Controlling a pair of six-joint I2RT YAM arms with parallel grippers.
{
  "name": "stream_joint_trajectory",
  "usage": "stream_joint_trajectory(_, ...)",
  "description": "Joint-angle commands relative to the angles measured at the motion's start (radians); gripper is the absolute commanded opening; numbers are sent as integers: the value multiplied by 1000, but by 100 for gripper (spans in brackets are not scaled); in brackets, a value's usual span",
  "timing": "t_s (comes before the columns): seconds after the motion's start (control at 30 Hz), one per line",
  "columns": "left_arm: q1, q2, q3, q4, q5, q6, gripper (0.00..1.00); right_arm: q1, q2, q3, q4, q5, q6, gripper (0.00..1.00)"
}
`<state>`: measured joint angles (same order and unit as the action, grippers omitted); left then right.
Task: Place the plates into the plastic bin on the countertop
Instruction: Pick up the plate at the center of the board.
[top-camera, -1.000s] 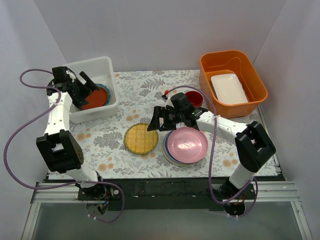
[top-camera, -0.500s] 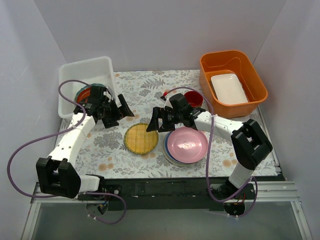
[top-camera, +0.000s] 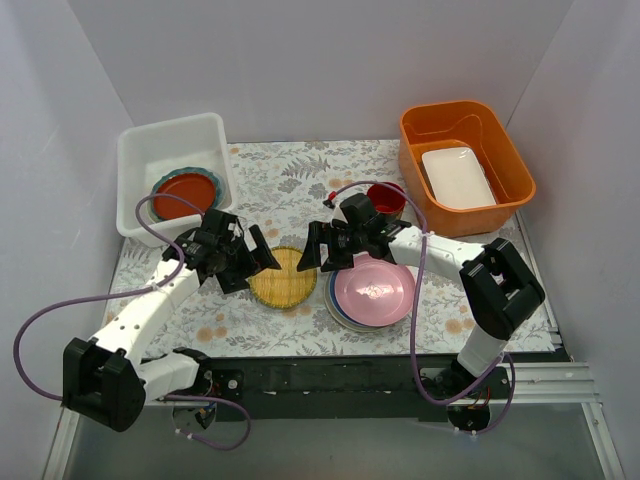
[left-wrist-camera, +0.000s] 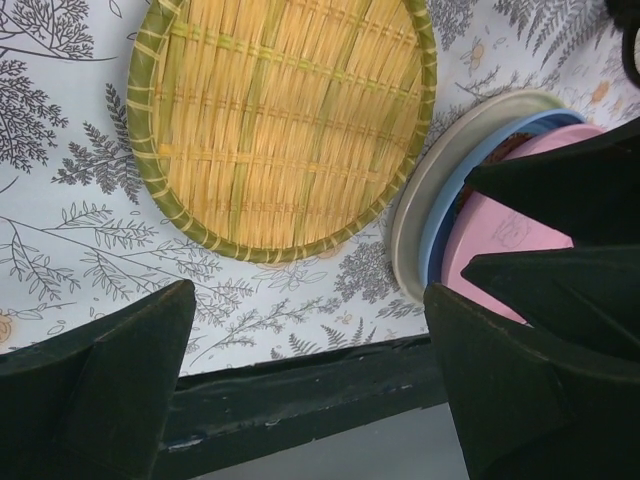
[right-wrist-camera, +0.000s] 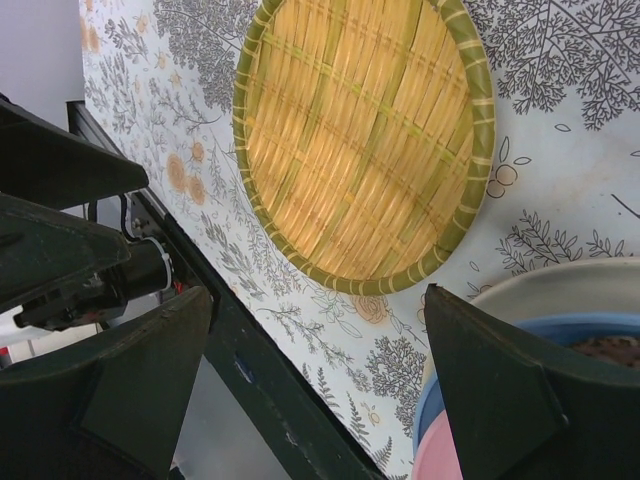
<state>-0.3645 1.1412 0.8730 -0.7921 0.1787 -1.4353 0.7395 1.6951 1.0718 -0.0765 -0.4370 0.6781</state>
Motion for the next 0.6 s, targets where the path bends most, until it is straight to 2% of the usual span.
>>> stream_joint_trajectory(0.0, -13, -57, -32, 45, -36, -83, 98, -8, -12, 23, 18, -8, -12, 95)
stream_joint_trajectory(0.27, -13, -133, -192, 152, -74, -258, 98, -9, 15, 33, 21, -2, -12, 95)
stream_joint_trajectory(0.57, -13, -104, -382, 326, 12, -367, 97, -9, 67, 34, 34, -5, -14, 92)
